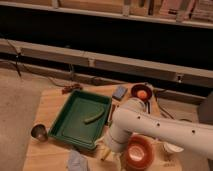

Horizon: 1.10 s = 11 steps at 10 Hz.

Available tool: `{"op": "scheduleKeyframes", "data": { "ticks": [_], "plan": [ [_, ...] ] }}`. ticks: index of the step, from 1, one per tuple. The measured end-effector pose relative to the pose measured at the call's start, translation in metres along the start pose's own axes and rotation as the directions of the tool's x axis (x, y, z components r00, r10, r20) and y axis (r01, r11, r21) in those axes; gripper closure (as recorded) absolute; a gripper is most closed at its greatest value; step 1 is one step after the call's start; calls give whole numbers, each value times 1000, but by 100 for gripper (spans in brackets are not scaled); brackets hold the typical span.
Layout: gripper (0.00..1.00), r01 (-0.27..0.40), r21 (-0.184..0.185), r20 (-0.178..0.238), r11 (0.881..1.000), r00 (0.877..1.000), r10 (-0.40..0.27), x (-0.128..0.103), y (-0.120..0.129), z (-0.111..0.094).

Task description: Place banana in paper cup

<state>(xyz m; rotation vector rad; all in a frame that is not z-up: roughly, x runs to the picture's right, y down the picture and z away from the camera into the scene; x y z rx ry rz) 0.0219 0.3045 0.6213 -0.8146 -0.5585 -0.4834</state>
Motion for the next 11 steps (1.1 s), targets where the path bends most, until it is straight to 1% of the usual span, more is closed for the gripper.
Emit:
{"op": "scheduleKeyframes", "data": {
  "ticks": [2,3,4,8,11],
  "plan": [
    [20,-83,-19,-31,996,996,82,8,7,7],
    [20,-126,-29,-50,992,991,125,16,9,10],
    [20,-155,-38,-64,987,986,153,25,11,10],
    [20,-226,-64,-103,972,970,219,50,-2,17],
    [20,-241,-86,-124,967,965,230,66,-12,25]
  ]
}}
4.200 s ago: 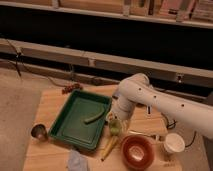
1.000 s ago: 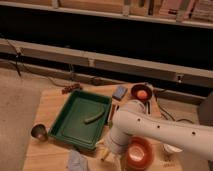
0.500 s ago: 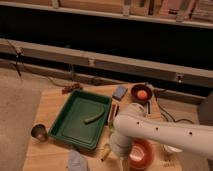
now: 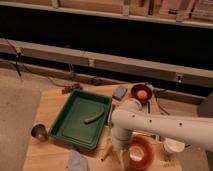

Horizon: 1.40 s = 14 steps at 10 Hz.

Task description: Place banana in paper cup

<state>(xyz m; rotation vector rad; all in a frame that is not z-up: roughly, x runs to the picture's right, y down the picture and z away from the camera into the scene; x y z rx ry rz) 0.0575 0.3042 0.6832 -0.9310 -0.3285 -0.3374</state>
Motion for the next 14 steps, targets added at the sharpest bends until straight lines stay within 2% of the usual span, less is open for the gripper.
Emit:
{"op": "scheduleKeyframes", "data": {
  "ticks": [3,6,8,12,14],
  "plan": [
    [20,16,-31,-31,999,999,-17,15,-27,14],
    [20,33,-49,-57,998,998,-36,27,-33,21],
    [20,49,-53,-74,997,996,-53,29,-39,23],
    [20,49,-52,-79,997,995,-53,30,-39,23],
    [20,59,-65,-89,996,994,-65,28,-43,28]
  ]
}}
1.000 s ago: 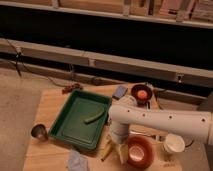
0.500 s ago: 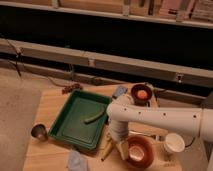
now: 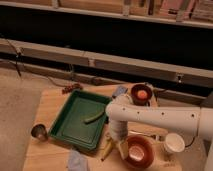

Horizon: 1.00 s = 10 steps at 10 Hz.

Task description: Place banana in paper cup

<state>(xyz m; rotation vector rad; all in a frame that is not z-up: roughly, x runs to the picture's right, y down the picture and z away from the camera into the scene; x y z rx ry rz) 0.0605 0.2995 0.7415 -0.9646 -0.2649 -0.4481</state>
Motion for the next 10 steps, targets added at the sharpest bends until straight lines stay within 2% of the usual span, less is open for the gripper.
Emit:
{"op": "scheduleKeyframes", "data": {
  "ticks": [2,6,10],
  "plan": [
    [20,-1,2,0,1000,1000,1,0,-1,-1],
    [20,76,9,-71,997,995,-76,-28,-22,-1],
    [20,101,-1,-127,995,987,-100,-38,-32,2]
  ]
}}
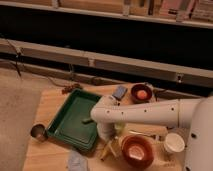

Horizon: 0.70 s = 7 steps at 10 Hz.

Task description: Place banana in paper cup

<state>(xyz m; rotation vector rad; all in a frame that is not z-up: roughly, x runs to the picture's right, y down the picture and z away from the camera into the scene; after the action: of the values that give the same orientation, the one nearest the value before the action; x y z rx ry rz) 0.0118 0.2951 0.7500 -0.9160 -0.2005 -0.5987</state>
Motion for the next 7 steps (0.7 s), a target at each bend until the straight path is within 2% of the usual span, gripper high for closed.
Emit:
{"op": "scheduleKeyframes", "data": {
  "ticks": [3,4,6,7],
  "plan": [
    [20,-17,-15,-52,1000,999,16,-2,2,4],
    [20,-35,-8,-84,999,996,34,-4,4,4],
    [20,-83,42,-161,996,983,88,-4,11,-3],
    [20,-98,66,-183,993,977,108,-4,13,-6]
  ]
}}
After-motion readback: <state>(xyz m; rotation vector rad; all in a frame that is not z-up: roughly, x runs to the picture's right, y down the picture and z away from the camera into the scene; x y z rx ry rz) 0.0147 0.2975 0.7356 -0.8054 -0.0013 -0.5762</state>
